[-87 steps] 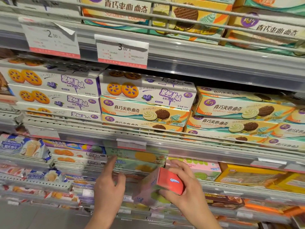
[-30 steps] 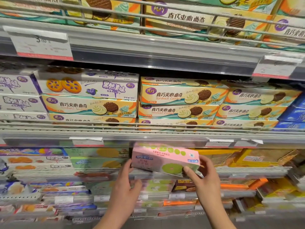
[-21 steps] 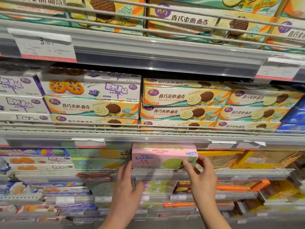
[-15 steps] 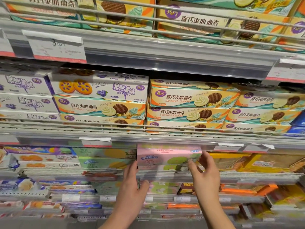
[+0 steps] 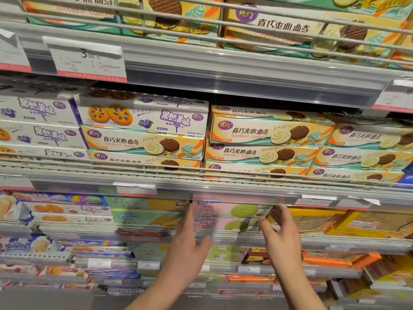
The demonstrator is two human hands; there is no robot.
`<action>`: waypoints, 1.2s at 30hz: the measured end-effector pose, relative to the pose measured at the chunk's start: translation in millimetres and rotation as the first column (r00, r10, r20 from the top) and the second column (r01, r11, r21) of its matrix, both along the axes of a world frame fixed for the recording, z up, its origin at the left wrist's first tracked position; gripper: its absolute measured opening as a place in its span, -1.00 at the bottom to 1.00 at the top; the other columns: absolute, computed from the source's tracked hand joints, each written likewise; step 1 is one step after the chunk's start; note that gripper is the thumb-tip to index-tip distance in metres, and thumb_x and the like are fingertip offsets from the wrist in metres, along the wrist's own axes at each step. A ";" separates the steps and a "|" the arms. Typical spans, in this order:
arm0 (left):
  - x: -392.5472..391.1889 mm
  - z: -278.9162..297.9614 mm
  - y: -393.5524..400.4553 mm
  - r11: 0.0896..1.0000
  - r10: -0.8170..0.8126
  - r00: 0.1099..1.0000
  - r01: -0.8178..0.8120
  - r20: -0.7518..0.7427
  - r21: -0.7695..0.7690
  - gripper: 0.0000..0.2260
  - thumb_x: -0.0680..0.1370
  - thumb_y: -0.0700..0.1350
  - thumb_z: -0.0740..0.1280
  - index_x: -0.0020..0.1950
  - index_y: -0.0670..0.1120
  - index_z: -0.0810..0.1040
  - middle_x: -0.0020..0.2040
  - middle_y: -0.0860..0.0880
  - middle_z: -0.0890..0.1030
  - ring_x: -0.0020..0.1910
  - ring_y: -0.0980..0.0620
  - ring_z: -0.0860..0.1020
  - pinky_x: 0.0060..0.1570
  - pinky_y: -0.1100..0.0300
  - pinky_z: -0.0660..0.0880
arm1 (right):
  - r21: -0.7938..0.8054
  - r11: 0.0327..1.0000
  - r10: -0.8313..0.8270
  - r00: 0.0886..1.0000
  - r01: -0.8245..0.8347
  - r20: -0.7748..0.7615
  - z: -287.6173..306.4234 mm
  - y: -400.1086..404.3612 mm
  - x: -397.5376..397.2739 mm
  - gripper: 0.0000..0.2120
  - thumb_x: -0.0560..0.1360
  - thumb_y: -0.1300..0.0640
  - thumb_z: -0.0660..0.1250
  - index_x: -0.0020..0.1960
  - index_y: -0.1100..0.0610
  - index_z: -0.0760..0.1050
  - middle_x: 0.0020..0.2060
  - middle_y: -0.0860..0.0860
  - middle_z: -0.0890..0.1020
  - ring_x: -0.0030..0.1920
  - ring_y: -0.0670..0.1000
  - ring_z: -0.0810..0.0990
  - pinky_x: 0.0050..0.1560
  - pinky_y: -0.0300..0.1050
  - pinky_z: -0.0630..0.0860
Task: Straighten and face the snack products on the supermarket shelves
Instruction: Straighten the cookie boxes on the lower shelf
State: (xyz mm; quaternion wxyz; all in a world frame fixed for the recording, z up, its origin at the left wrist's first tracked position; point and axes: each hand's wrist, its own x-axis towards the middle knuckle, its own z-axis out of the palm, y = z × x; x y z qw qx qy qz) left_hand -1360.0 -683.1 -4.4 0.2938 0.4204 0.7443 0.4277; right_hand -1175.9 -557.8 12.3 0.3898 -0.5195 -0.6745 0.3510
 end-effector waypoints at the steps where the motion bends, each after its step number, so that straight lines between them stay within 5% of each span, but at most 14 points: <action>1: -2.7 2.0 0.6 1.000 0.001 1.000 -0.001 0.004 -0.004 -0.23 0.61 -0.03 0.30 0.47 0.53 -0.18 0.46 0.23 0.36 0.32 0.02 0.52 0.15 0.19 0.47 | 0.004 1.000 0.005 1.000 -0.005 0.012 -0.9 -0.3 0.0 -0.51 0.57 0.16 0.40 0.46 0.11 0.38 0.14 -0.04 0.54 0.11 -0.05 0.52 0.10 -0.12 0.36; 5: -15.1 7.4 -4.4 0.999 0.044 0.998 -0.043 -0.052 0.021 -0.43 0.63 -0.06 0.30 0.47 0.44 0.13 0.28 0.29 0.46 0.29 0.14 0.51 0.20 0.18 0.45 | -0.013 1.000 0.003 1.000 -0.004 -0.014 -3.0 0.2 0.3 -0.40 0.58 0.13 0.39 0.57 0.10 0.29 0.25 -0.12 0.45 0.26 -0.09 0.43 0.20 -0.12 0.33; 8: -21.3 5.0 -14.6 0.988 0.143 0.960 -0.126 -0.240 0.087 -0.52 0.62 -0.11 0.29 0.52 0.20 0.33 0.40 0.32 0.32 0.36 0.23 0.36 0.39 0.22 0.31 | -0.018 1.000 -0.004 1.000 0.003 -0.020 -3.0 -0.7 0.2 -0.41 0.58 0.12 0.39 0.56 0.08 0.30 0.28 -0.09 0.47 0.21 -0.11 0.43 0.18 -0.13 0.33; 12: -20.0 -0.6 -17.9 0.997 0.065 0.939 -0.048 -0.339 0.059 -0.44 0.64 -0.06 0.27 0.60 0.20 0.18 0.46 0.41 0.11 0.40 0.35 0.18 0.40 0.34 0.14 | -0.025 1.000 -0.010 1.000 0.009 -0.027 -2.1 -2.4 -1.7 -0.43 0.58 0.14 0.39 0.55 0.08 0.31 0.23 -0.12 0.46 0.05 -0.20 0.45 0.13 -0.17 0.33; 16: -12.8 -2.5 -9.7 0.999 -0.022 0.955 0.033 -0.297 0.032 -0.36 0.66 0.00 0.23 0.60 0.31 -0.07 0.50 0.42 -0.05 0.47 0.36 0.03 0.52 0.29 0.06 | -0.011 1.000 -0.027 1.000 0.027 0.000 -2.9 -2.5 -3.0 -0.42 0.57 0.13 0.40 0.55 0.08 0.31 0.27 -0.09 0.47 0.20 -0.11 0.43 0.16 -0.13 0.32; 19: -11.1 -7.7 -4.8 0.999 -0.020 0.968 0.027 -0.250 0.022 -0.36 0.66 0.01 0.23 0.65 0.22 -0.04 0.61 0.29 -0.05 0.58 0.24 0.04 0.57 0.17 0.08 | 0.006 0.999 -0.045 0.998 0.044 0.045 -2.3 -2.8 -6.0 -0.43 0.55 0.14 0.41 0.52 0.09 0.33 0.23 -0.04 0.48 0.20 -0.03 0.45 0.13 -0.10 0.32; 24: -8.7 -9.3 -4.9 0.999 -0.025 0.965 0.034 -0.262 0.031 -0.36 0.65 0.01 0.23 0.63 0.24 -0.05 0.61 0.32 -0.09 0.55 0.26 0.07 0.51 0.26 0.09 | 0.001 0.999 -0.036 0.997 0.036 0.067 -1.6 -5.5 -11.4 -0.41 0.55 0.14 0.41 0.53 0.10 0.30 0.24 -0.03 0.45 0.19 -0.03 0.45 0.14 -0.12 0.33; 29: -11.5 -9.0 -5.6 0.997 -0.051 0.961 0.067 -0.270 0.049 -0.36 0.64 -0.03 0.26 0.59 0.31 -0.01 0.61 0.31 -0.05 0.56 0.25 0.08 0.51 0.22 0.14 | -0.009 1.000 0.026 0.996 -0.026 0.090 1.0 -3.7 -4.5 -0.37 0.55 0.10 0.43 0.55 0.05 0.27 0.22 -0.08 0.44 0.18 -0.10 0.42 0.04 -0.38 0.32; 34: -24.8 -5.0 -19.3 0.996 0.025 0.949 0.002 -0.314 0.085 -0.52 0.62 -0.06 0.30 0.50 0.24 0.29 0.55 0.31 0.14 0.47 0.28 0.22 0.47 0.11 0.31 | -0.016 0.997 0.076 0.946 -0.075 0.316 3.5 -8.1 7.2 -0.36 0.56 -0.01 0.37 0.58 0.07 0.26 0.43 0.00 0.45 0.36 0.05 0.49 0.28 0.07 0.49; 36: -31.2 0.5 -29.4 0.990 0.089 0.933 -0.045 -0.348 0.133 -0.59 0.60 -0.10 0.32 0.44 0.15 0.45 0.49 0.32 0.27 0.38 0.31 0.30 0.41 0.11 0.39 | 0.112 0.990 0.020 0.887 -0.080 0.462 9.0 -18.0 9.5 -0.47 0.55 -0.08 0.31 0.48 0.05 0.43 0.34 0.00 0.57 0.23 0.05 0.61 0.12 0.08 0.61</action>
